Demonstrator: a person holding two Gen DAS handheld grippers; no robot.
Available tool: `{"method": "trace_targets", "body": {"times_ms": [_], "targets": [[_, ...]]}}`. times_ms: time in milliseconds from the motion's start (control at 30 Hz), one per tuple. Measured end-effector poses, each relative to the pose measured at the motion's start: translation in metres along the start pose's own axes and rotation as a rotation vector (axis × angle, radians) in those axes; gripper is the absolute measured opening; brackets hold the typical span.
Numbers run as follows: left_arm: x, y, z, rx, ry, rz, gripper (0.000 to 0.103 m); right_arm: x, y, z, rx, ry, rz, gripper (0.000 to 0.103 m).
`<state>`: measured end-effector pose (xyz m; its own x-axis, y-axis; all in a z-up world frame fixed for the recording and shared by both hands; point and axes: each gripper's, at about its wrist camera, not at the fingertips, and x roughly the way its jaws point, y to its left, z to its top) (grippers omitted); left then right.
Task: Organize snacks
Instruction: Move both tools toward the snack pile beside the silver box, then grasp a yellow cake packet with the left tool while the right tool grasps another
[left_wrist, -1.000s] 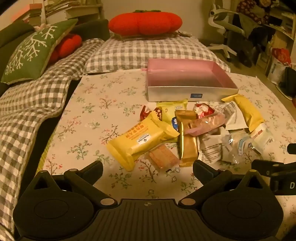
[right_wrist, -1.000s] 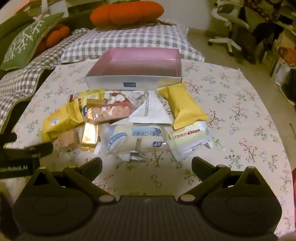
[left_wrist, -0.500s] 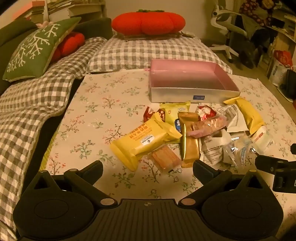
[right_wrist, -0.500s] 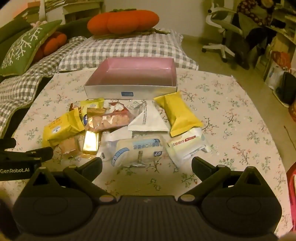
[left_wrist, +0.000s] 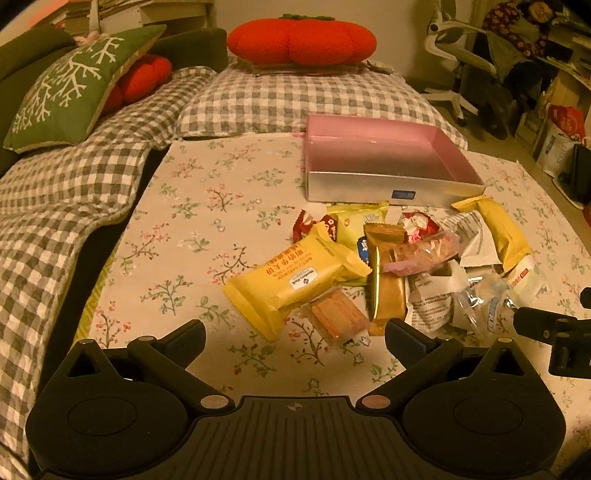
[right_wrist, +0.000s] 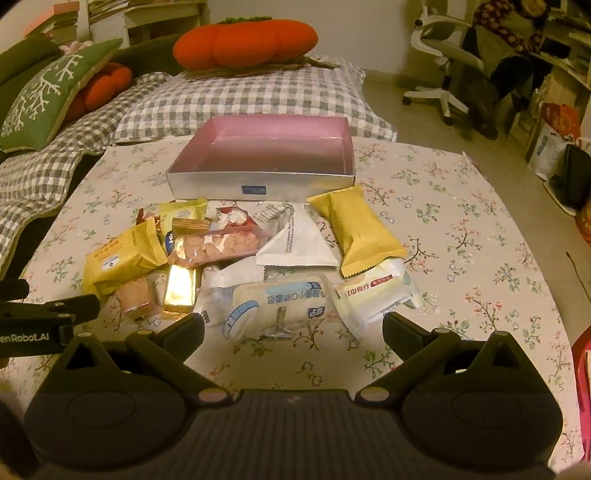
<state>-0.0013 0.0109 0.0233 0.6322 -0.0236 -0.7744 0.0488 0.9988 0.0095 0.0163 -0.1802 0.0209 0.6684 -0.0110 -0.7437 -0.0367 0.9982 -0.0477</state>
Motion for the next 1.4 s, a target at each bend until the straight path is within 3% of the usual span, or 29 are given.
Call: {"method": "trace_targets", "body": {"times_ms": [700,967,1233,1400], "targets": [[0.019,0.039,0.017,0.055,0.006,-0.054,0.103,0.006,-0.039,0.023,0.075,0.002,-0.011,0.103],[0.026,0.034,0.015,0.136,0.018,-0.083,0.103,0.012,-0.046,0.023,0.089,0.041,0.003,0.103],[0.042,0.027,0.035,0.232,0.023,-0.132,0.103,0.022,-0.056,0.036,0.148,0.041,0.034,0.103],[0.061,0.027,0.045,0.284,0.055,-0.161,0.103,0.034,-0.066,0.052,0.161,0.028,-0.003,0.103]]}}
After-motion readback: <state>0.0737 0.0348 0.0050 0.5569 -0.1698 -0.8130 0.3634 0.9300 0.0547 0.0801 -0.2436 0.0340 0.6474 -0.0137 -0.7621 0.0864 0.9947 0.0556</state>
